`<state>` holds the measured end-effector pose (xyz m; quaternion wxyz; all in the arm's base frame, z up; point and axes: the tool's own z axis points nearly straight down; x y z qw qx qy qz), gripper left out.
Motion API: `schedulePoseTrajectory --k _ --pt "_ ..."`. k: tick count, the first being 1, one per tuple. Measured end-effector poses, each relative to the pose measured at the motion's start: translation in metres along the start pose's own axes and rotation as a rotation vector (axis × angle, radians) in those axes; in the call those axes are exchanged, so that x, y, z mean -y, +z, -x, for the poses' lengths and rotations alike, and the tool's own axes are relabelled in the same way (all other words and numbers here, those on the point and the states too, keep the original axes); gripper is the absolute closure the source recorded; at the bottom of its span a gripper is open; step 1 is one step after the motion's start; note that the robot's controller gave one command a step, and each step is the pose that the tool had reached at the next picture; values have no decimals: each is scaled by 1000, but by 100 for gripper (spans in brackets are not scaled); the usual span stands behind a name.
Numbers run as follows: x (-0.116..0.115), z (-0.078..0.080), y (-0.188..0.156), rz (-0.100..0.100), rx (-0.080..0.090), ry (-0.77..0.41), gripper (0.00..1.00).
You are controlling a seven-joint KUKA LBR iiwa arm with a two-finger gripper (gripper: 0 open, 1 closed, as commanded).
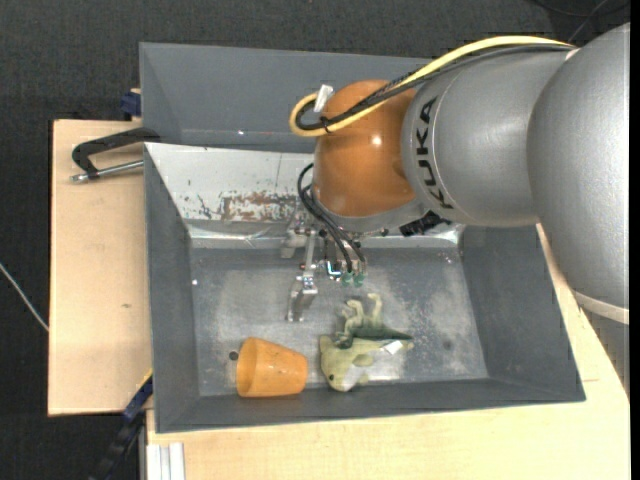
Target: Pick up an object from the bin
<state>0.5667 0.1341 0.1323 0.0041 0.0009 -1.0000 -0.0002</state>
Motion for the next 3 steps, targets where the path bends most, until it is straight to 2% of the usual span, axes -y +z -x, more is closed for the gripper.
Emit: schedulePoseTrajectory --k 1,2,3 --pt "-16 -77 -21 0 4 -137 0" --pt "-25 -73 23 2 18 -118 0" --pt "43 -66 4 -2 15 -278 0"
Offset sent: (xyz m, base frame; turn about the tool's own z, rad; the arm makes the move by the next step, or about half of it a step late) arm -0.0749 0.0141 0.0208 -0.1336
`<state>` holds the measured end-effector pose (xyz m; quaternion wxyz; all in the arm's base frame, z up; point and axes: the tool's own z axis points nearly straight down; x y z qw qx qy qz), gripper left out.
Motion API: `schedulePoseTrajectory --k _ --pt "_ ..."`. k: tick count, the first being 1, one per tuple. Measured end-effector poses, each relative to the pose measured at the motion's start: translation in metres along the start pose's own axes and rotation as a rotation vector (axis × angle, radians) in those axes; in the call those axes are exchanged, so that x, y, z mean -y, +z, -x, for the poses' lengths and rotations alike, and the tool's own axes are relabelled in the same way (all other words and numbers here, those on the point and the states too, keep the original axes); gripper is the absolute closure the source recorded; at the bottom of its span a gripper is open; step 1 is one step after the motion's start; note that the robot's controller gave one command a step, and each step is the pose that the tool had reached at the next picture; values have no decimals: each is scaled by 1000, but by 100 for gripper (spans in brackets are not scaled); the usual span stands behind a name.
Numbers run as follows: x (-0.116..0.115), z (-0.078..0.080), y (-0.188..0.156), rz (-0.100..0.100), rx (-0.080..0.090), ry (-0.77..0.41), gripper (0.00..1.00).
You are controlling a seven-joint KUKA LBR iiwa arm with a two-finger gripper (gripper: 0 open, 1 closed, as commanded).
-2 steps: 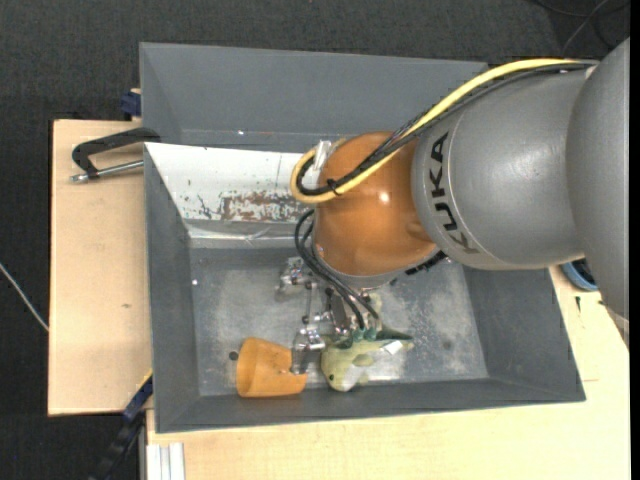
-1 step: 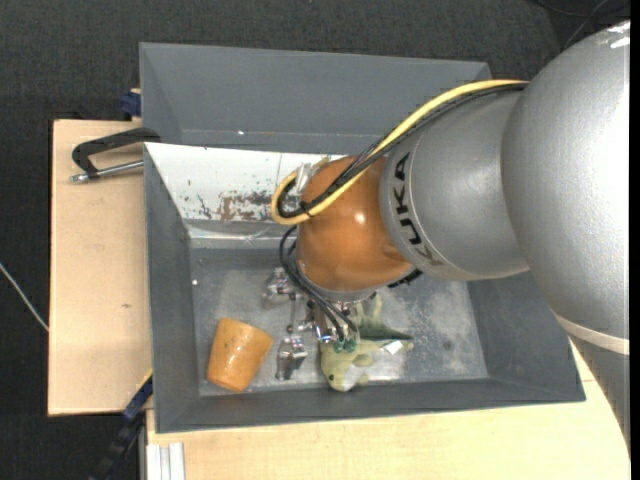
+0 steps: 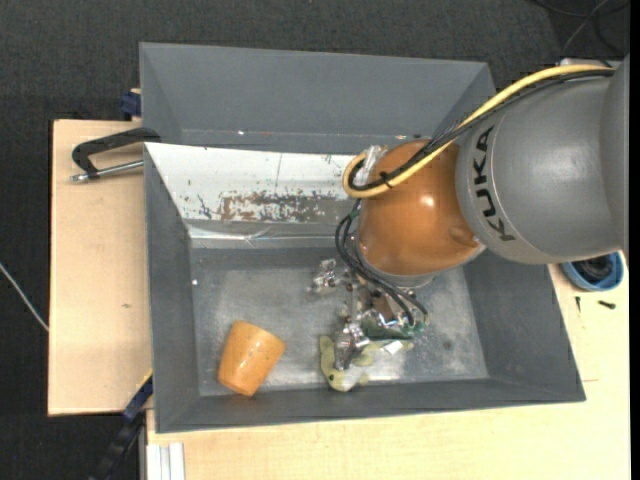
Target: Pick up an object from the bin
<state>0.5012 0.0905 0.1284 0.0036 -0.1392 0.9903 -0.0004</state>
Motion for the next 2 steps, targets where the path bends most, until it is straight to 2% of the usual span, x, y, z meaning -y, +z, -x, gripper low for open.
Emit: schedulePoseTrajectory --k 1,2 --pt "26 -3 55 6 -1 -303 0" --pt "28 -5 54 4 -10 -305 100"
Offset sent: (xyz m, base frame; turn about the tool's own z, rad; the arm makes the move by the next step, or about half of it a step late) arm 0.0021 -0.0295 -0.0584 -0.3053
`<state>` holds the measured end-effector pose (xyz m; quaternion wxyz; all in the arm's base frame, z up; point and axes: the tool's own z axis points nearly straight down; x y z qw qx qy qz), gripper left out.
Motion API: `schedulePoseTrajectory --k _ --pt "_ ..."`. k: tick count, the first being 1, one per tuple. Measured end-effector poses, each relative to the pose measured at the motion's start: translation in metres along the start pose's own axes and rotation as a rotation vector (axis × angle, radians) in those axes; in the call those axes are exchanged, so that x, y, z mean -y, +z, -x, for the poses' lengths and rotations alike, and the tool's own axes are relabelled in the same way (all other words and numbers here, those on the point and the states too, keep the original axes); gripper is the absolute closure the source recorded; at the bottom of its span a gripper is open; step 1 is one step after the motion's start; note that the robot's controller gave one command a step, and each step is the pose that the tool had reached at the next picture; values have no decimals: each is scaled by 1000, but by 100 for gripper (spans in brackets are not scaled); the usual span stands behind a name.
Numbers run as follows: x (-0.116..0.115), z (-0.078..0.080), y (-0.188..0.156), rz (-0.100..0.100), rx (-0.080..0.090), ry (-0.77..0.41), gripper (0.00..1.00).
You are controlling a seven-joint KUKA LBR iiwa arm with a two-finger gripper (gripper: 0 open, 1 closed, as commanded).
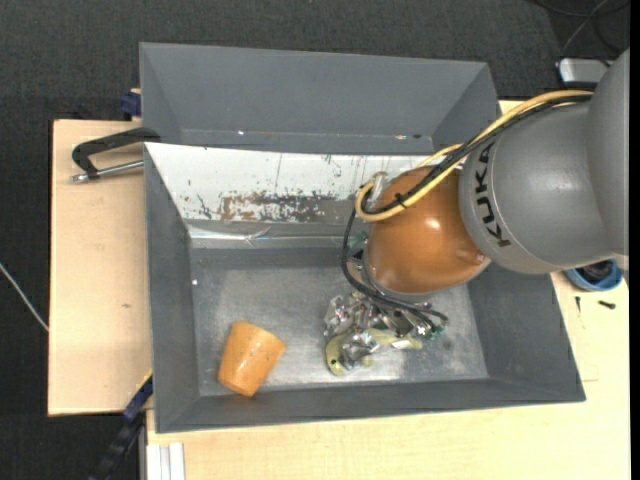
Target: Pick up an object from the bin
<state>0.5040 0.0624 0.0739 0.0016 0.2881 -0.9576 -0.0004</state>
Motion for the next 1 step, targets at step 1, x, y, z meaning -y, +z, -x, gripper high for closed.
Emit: schedulePoseTrajectory --k 1 --pt "-11 7 -169 -8 17 -174 100"
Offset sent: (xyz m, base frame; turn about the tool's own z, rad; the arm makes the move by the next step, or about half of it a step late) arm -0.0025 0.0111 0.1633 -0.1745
